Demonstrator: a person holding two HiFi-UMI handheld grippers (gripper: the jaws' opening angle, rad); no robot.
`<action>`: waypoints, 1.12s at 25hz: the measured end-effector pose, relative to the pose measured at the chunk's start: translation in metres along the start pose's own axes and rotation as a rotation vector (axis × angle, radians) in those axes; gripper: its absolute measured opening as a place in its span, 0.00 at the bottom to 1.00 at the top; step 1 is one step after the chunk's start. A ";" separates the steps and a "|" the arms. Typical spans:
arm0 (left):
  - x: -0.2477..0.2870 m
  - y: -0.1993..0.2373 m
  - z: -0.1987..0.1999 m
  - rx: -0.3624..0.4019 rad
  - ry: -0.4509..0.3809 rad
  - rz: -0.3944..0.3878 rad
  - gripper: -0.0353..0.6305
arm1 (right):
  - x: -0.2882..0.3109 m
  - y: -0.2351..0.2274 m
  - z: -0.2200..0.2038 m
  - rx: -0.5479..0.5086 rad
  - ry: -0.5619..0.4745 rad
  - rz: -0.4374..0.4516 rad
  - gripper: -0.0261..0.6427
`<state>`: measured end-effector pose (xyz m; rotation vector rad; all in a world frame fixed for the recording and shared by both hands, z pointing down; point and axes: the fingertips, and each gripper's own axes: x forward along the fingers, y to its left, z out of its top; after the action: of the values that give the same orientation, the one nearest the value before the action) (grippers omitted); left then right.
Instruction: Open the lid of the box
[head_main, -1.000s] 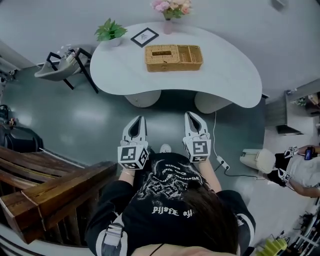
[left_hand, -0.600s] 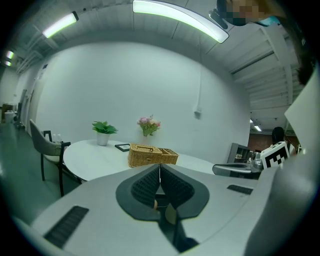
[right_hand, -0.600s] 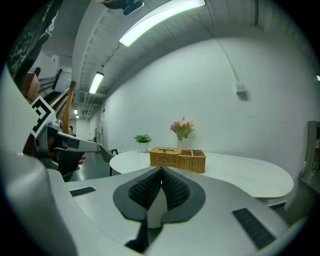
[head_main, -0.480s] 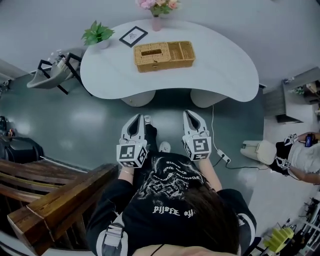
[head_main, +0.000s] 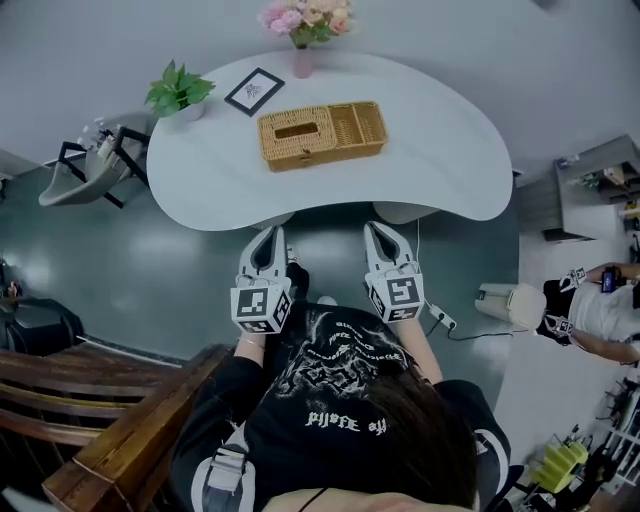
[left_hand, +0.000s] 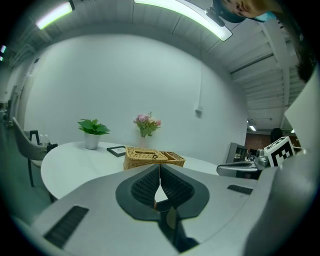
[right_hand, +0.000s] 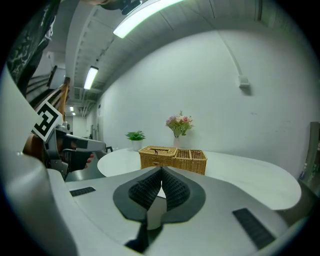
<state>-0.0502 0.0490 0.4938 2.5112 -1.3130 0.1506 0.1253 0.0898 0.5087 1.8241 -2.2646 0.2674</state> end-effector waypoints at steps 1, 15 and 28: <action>0.007 0.006 0.004 0.000 -0.001 -0.003 0.09 | 0.008 -0.001 0.003 0.002 0.000 -0.003 0.08; 0.096 0.080 0.037 0.007 0.006 -0.065 0.09 | 0.113 0.010 0.038 -0.063 0.018 0.007 0.08; 0.140 0.095 0.055 0.105 0.028 -0.228 0.09 | 0.170 0.026 0.067 -0.111 0.027 0.009 0.08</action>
<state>-0.0500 -0.1290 0.4947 2.7141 -1.0232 0.2076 0.0612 -0.0822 0.4928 1.7451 -2.2230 0.1634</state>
